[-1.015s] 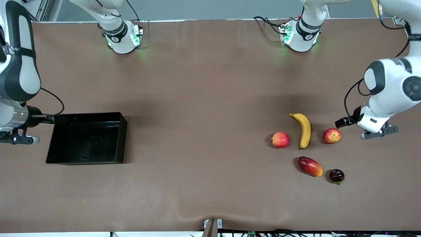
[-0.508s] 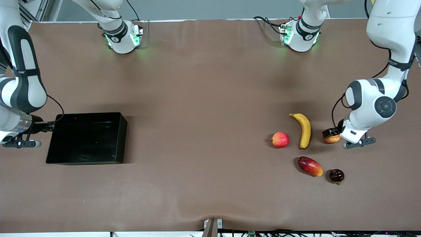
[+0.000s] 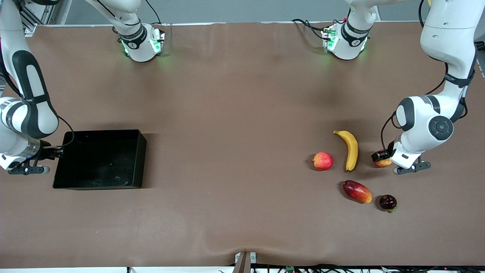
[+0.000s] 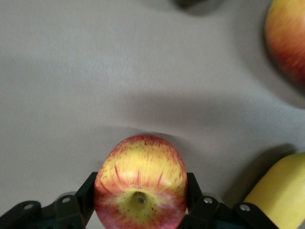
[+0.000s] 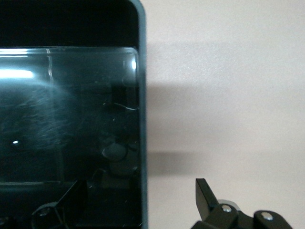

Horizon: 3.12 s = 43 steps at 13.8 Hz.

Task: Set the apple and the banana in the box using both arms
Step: 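Grasp and lift the red-yellow apple with the left gripper, then slide the black box toward the fruit with the right gripper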

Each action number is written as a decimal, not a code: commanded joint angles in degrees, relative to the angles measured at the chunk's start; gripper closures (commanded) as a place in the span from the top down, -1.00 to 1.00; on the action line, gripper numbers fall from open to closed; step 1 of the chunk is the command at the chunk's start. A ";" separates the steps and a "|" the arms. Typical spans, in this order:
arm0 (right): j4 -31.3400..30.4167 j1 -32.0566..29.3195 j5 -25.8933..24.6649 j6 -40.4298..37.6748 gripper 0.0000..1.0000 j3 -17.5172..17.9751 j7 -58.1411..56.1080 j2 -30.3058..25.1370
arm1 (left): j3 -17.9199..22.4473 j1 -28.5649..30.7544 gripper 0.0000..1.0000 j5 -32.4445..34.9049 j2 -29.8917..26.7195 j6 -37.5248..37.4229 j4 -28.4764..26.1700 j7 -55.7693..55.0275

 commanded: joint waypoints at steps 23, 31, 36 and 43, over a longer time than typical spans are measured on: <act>0.95 -0.47 0.34 -5.78 -1.00 19.66 9.57 -5.01 | -19.29 -0.37 -1.00 -0.64 -21.12 -46.26 14.32 -26.71; 1.39 18.49 0.25 -3.95 -1.00 26.46 39.66 -4.22 | -23.24 -0.46 -1.00 -0.64 -21.56 -48.74 12.92 -26.53; 1.39 27.64 -0.80 0.08 -1.00 26.10 54.15 -0.98 | -25.00 -0.46 -1.00 -0.73 -21.04 -48.65 13.18 -27.32; 1.30 38.53 -4.92 4.40 -1.00 21.64 66.71 3.33 | -28.60 -0.54 -1.00 -1.52 -18.14 -40.06 9.85 -33.83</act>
